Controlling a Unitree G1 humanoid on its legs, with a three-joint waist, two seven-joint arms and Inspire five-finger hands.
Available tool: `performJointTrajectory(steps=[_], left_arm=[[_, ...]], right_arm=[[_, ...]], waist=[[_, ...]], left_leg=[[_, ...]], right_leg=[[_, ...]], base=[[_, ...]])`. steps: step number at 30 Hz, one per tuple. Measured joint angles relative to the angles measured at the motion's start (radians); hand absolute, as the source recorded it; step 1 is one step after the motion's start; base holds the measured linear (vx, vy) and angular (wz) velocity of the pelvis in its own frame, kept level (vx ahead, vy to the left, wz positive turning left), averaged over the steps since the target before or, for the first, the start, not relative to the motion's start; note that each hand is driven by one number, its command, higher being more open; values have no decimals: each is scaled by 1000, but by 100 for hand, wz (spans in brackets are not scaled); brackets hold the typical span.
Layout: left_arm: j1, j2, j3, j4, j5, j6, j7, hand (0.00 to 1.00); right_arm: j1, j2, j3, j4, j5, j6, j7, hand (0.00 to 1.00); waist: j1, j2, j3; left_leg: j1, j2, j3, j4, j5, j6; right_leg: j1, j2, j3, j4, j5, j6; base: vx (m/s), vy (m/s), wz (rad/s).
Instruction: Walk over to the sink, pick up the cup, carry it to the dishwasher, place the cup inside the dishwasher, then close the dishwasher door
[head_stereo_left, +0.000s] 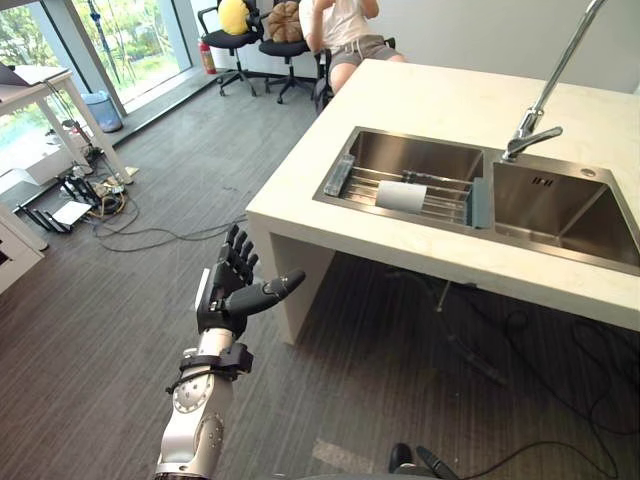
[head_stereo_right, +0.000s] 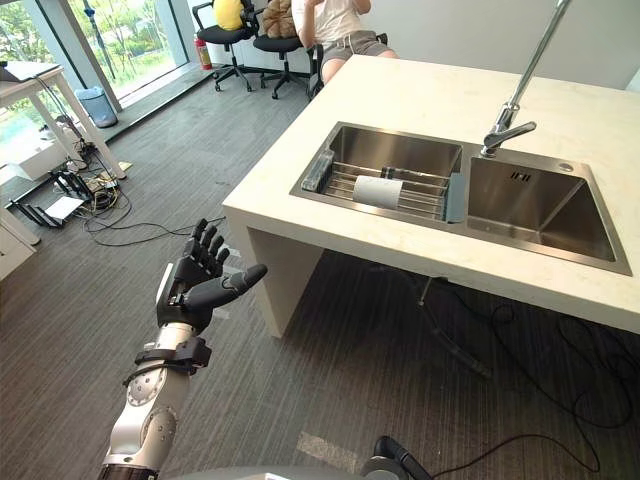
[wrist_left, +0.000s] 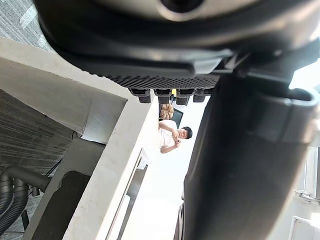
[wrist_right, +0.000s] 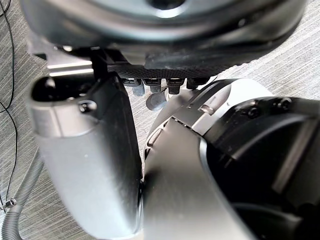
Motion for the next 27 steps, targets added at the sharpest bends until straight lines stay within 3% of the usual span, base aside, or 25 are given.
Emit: performJointTrajectory(steps=[2,5,6,7,8,9,10,11,12,13,14,15,17,19,22,23,25,27], left_arm=[[-1,0,-17,-1,-3,15,-1,100],[-5,-7,-83,-61,-26,71,-4,100],[-10,-9,-115,-87,-37,85,-5,100],[-14,-21,-155,-114,-50,104,-5,100],[-37,-23,-178,-124,-60,114,-7,100],[-63,-28,-200,-124,-71,134,-7,100],[-96,-46,-233,-133,-70,155,-16,100],[-115,-70,-252,-140,-68,155,-32,100],[-121,-73,-258,-143,-68,155,-39,100],[-125,-87,-259,-146,-63,155,-57,100],[-125,-88,-258,-149,-58,155,-65,100],[-125,-84,-257,-150,-57,157,-70,100],[-120,-76,-257,-164,-58,163,-68,100],[-115,-71,-256,-197,-58,167,-62,100],[-115,-73,-250,-235,-58,188,-48,100],[-113,-73,-247,-237,-58,192,-49,100],[-98,-56,-209,-237,-57,207,-46,100],[-76,-47,-167,-237,-57,212,-45,100]], right_arm=[[3,0,0,0,1,-7,3,100],[11,18,-40,-1,12,-19,24,100],[12,17,-60,-3,11,-22,35,100],[24,10,-60,-10,11,-21,53,100],[22,13,-62,-6,10,-22,60,100],[22,9,-65,3,7,-20,63,100],[30,-5,-71,2,0,-16,68,100],[35,-23,-71,1,-2,-6,75,100],[35,-30,-72,1,-6,-1,77,100],[26,-38,-75,1,-21,10,77,100],[16,-51,-79,3,-41,14,77,100],[7,-57,-79,13,-59,23,76,100],[14,-59,-78,24,-84,27,76,100],[22,-61,-77,25,-84,27,75,100],[30,-65,-76,25,-84,29,75,100],[29,-62,-76,31,-85,31,73,100],[22,-33,-74,36,-88,26,64,100],[23,-25,-74,36,-87,22,64,100]], waist=[[-8,4,-3],[-36,20,-17],[-50,38,-18],[-56,67,-39],[-52,60,-40],[-55,63,-39],[-55,83,-30],[-57,99,-23],[-56,103,-17],[-49,100,-4],[-45,103,-3],[-41,99,0],[-23,94,3],[-14,94,3],[-2,100,-1],[1,98,-2],[2,35,0],[3,5,-12]], left_leg=[[19,-3,19,-21,3,2],[26,6,38,-34,-14,6],[27,24,42,-26,-23,11],[45,54,72,-9,-23,-9],[13,69,104,113,-29,-8],[-59,100,118,290,-16,17],[-127,137,91,483,42,93],[-163,152,44,595,140,110],[-181,155,22,643,205,103],[-220,145,6,712,196,72],[-248,115,17,705,82,56],[-263,87,33,643,26,53],[-263,13,47,341,2,58],[-274,-32,34,151,51,62],[-263,-45,43,-9,287,57],[-244,-45,50,-29,288,102],[-206,-104,71,-80,267,114],[-199,-147,71,-102,255,131]], right_leg=[[-4,0,14,5,-1,0],[-63,-1,37,112,-66,10],[-84,5,39,162,-97,6],[-104,32,14,226,-146,-26],[-105,31,16,258,-182,-19],[-92,32,25,270,-192,-29],[-53,46,25,262,-206,-27],[-16,59,29,258,-232,-48],[3,64,36,251,-241,-56],[29,58,71,232,-249,-64],[41,53,88,210,-249,-66],[57,47,102,190,-243,-65],[102,46,120,137,-237,-60],[118,46,129,118,-239,-57],[129,62,144,119,-266,-28],[134,67,147,124,-287,-18],[132,3,133,171,-338,3],[110,-45,102,227,-376,15]], base=[[4,0,-23],[35,-8,-16],[127,-64,-27],[162,-57,-35],[183,-74,-43],[183,-114,-35],[213,-186,-35],[208,-175,-29],[242,-140,-46],[249,-120,-55],[243,-118,-65],[272,-132,-58],[256,-85,-41],[234,17,-26],[208,90,-19],[204,155,-6],[184,149,5],[173,85,16]])
